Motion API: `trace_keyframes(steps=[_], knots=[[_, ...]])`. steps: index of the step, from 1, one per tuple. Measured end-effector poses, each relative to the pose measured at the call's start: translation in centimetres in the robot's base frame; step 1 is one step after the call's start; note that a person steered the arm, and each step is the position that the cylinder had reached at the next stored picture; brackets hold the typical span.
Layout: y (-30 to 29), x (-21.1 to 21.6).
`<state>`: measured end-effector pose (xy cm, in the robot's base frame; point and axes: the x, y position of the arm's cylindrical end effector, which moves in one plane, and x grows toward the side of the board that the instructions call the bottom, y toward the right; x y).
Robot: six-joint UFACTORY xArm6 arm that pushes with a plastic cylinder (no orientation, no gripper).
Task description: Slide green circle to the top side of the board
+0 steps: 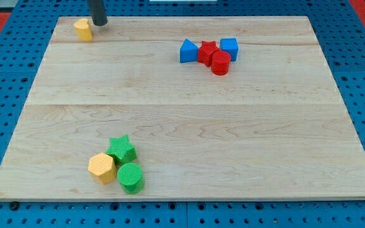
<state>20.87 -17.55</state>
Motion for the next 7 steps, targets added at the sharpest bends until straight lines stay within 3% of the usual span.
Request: trace_keyframes(steps=[3, 5, 6, 7], knots=[[2.6, 0.1], [9.8, 3.6], [10.0, 4.7], [9.3, 11.7]])
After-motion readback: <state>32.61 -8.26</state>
